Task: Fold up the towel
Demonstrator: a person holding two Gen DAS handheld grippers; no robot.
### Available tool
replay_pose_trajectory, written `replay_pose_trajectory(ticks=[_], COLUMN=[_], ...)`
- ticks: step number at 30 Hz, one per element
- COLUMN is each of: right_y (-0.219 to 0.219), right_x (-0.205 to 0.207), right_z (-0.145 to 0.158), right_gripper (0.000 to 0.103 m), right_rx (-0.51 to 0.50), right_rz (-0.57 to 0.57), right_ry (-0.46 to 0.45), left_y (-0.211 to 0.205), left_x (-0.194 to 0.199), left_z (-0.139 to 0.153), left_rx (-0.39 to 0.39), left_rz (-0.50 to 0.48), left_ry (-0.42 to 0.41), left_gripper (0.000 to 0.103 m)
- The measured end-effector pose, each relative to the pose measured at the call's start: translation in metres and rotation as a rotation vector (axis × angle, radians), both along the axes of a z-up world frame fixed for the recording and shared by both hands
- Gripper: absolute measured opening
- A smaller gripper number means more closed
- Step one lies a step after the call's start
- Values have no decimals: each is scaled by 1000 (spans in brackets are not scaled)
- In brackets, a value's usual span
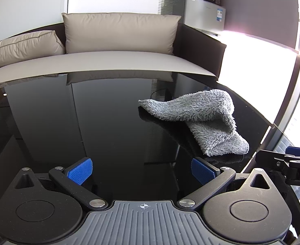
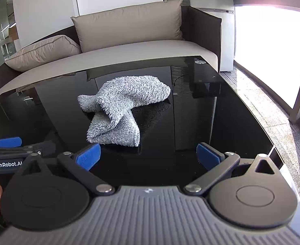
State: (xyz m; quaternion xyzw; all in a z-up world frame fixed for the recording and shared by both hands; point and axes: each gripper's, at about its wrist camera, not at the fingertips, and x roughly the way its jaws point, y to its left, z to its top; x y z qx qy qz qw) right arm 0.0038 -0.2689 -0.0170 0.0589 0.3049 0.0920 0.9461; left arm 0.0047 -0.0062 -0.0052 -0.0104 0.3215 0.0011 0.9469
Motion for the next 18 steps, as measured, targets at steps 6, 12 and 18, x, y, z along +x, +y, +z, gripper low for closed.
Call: replay_pose_trajectory(ticks=[6,12,18], right_y=[-1,-1,0], right_x=[0,1,2], right_z=[0,0,0], right_gripper=[103,103,103], right_rx=[0,1,0], right_rz=[2,3,3], right_ry=[2,5,7], left_y=[2,3,2], left_x=[-5,-5,-4], left_z=[2,3,3], left_rx=[-17,-19,-19], left_rz=[-8,-8,-8], left_ry=[-19,-17,-17], left_gripper=[102,102,102])
